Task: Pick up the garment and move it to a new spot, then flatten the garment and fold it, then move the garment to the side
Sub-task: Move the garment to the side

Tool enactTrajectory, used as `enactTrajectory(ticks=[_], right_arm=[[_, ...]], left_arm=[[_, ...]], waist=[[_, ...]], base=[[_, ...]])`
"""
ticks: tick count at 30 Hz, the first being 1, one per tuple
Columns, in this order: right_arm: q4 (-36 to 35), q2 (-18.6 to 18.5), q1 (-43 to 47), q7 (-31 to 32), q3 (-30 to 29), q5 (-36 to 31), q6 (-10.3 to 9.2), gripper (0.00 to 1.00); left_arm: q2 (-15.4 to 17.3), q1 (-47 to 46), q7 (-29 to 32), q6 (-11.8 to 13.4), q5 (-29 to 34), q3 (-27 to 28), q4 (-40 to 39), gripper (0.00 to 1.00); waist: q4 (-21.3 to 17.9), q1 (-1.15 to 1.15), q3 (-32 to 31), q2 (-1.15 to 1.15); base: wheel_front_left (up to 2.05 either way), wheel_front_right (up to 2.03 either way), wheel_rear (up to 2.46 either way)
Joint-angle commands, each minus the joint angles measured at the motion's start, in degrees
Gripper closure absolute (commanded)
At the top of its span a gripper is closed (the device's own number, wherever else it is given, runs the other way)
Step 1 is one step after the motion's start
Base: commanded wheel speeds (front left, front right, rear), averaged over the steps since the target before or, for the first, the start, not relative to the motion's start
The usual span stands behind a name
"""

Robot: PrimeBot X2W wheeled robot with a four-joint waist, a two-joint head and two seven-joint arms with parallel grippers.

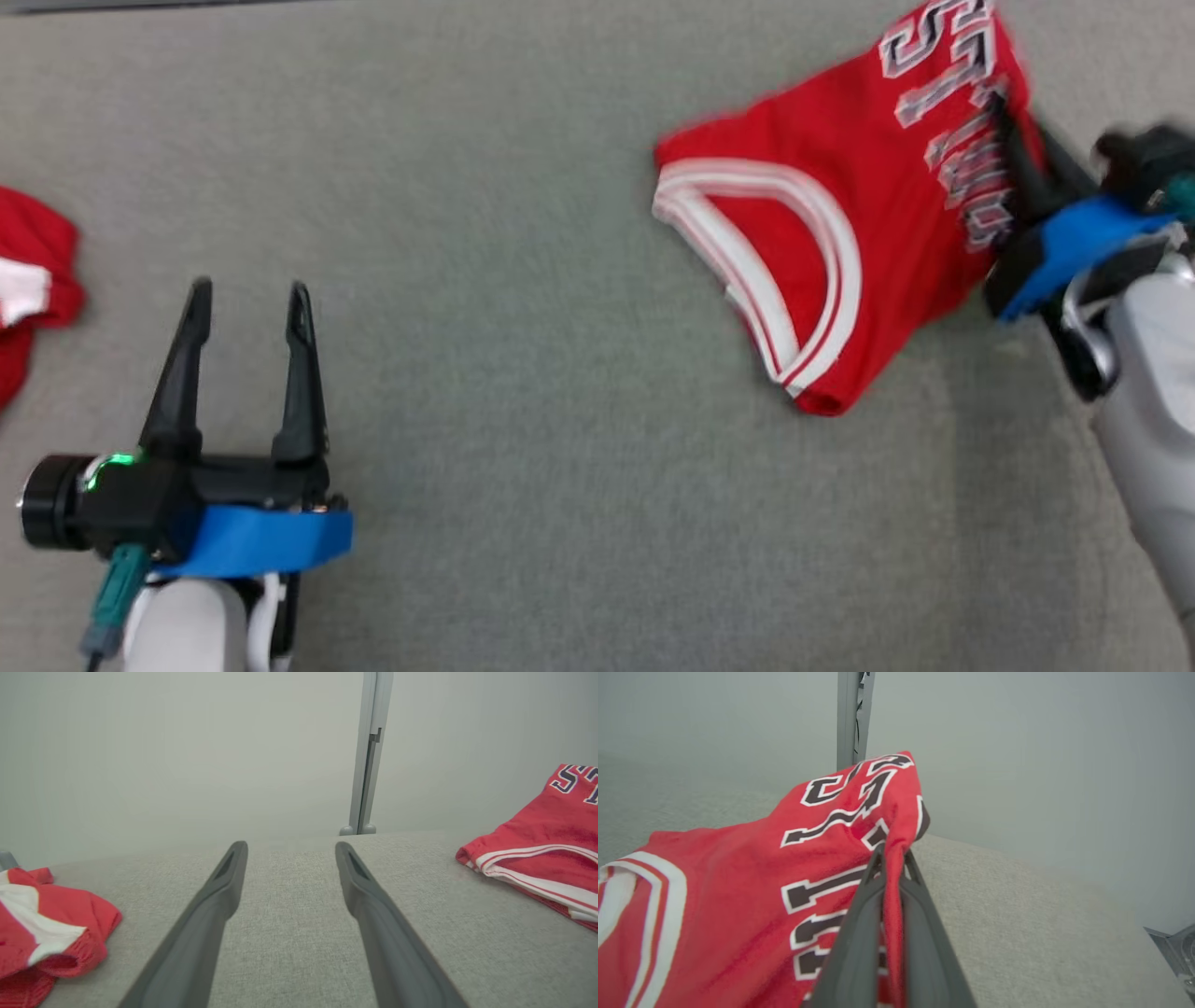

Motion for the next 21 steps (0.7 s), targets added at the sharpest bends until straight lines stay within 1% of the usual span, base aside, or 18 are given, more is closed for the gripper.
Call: enactTrajectory(ticks=[1, 2, 4, 9, 11, 15, 21], right_arm=[[-0.42, -1.48, -1.64, -0.05, -0.32, 0.47, -0.01, 1.00], [-0.99, -2.92, -3.26, 0.00, -0.66, 0.93, -0.01, 1.00], [-1.67, -4.02, -4.57, 0.04, -1.07, 1.38, -0.01, 1.00], [-3.01, -6.85, -6.71, 0.25, -2.55, 2.60, -0.01, 1.00], [-3.34, -7.78, -7.18, 0.34, -3.02, 2.91, -0.01, 1.00], [-3.67, -9.40, -7.97, 0.66, -3.71, 2.81, -0.01, 1.00], [-2.02, -10.23, -11.91, 2.43, -2.72, 2.08, -0.01, 1.00]], left_arm=[[0.54, -1.18, -0.14, -0.18, 0.28, 0.37, -0.94, 0.00], [1.19, -1.58, -0.14, -0.11, 0.62, 0.84, -2.46, 0.00], [1.92, -1.66, -0.14, 0.09, 0.62, 1.68, -3.91, 0.00], [3.20, -0.62, -0.15, 0.75, 0.96, 3.56, -7.82, 0.00], [3.74, -0.54, -0.15, 0.82, 1.09, 3.77, -8.98, 0.00], [4.36, -1.40, -0.14, 0.74, 1.44, 3.43, -9.95, 0.00], [4.92, -1.94, -0.14, 0.70, 1.46, 3.28, -10.83, 0.00]], waist=[[-0.89, -0.02, 0.97, -0.02], [-2.90, -0.02, 2.62, -0.02], [-5.10, -0.02, 4.00, -0.02], [-10.05, -0.02, 7.03, -0.02], [-11.44, -0.02, 8.18, -0.02], [-12.59, -0.02, 9.71, -0.02], [-12.56, -0.02, 11.15, -0.02]], base=[[0.00, 0.00, 0.00], [0.00, 0.00, 0.00], [0.00, 0.00, 0.00], [0.00, 0.00, 0.00], [0.00, 0.00, 0.00], [0.00, 0.00, 0.00], [0.00, 0.00, 0.00]])
